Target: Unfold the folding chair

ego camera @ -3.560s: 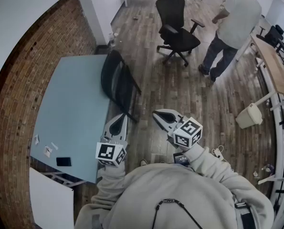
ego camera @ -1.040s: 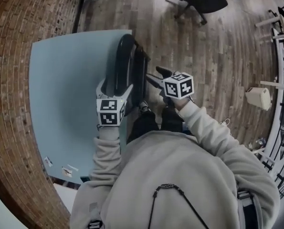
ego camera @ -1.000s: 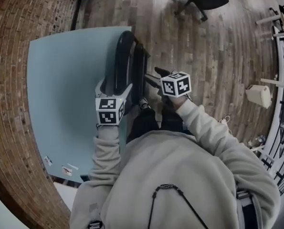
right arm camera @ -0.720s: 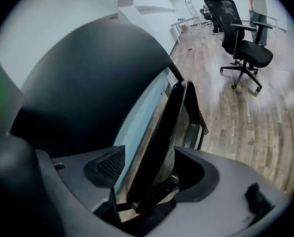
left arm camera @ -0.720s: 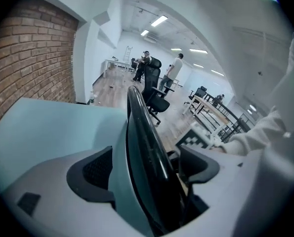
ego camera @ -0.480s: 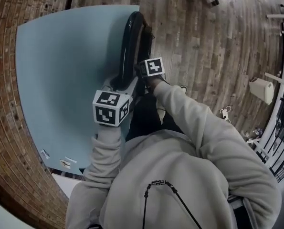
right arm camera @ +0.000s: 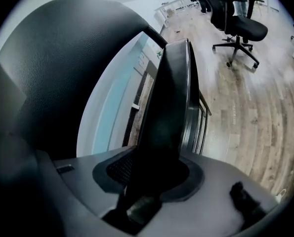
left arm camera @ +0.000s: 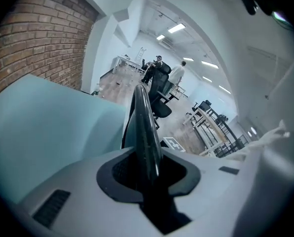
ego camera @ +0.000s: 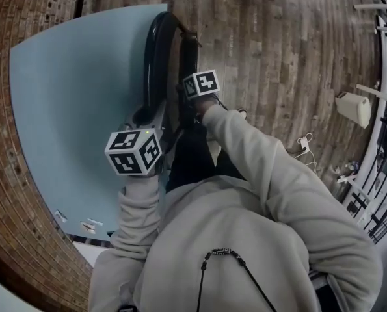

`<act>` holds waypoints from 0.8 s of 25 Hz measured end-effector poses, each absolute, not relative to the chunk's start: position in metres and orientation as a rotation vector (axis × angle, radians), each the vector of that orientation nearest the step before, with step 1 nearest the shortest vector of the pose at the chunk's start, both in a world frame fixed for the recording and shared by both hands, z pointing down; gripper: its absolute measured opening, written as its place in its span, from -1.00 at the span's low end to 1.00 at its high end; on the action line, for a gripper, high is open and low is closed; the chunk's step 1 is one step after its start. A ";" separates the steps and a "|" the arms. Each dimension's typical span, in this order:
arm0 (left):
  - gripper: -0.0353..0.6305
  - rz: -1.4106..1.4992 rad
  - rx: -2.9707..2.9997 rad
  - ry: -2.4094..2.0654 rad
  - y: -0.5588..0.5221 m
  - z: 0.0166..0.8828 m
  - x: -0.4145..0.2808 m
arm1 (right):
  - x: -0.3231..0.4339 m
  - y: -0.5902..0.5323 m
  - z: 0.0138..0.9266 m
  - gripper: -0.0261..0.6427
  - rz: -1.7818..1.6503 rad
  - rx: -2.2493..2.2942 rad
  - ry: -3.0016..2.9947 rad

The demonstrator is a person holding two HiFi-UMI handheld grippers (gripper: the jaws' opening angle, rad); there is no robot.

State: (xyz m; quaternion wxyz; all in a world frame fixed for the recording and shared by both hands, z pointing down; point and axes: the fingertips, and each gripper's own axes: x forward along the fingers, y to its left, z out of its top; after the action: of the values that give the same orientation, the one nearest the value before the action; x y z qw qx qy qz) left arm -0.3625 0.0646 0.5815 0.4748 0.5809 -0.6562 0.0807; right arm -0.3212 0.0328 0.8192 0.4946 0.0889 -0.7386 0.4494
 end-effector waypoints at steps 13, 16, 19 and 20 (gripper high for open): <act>-0.63 0.191 1.409 -1.631 0.027 0.594 -0.279 | -0.152 -0.048 0.834 -0.50 1.392 -0.163 -1.903; -0.62 0.152 1.384 -1.659 0.011 0.600 -0.245 | -0.109 -0.076 0.852 -0.50 1.435 -0.279 -1.919; -0.62 0.131 1.380 -1.675 -0.008 0.611 -0.219 | -0.068 -0.108 0.874 -0.50 1.498 -0.357 -1.923; -0.62 0.124 1.385 -1.671 -0.012 0.615 -0.211 | -0.053 -0.115 0.882 -0.50 1.520 -0.383 -1.917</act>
State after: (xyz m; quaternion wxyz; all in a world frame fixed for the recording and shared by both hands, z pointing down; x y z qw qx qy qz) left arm -0.2113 -0.0120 0.6154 0.4652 0.5641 -0.6803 0.0504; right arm -0.0528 -0.1148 0.8823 0.3267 -0.1463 -0.7316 0.5802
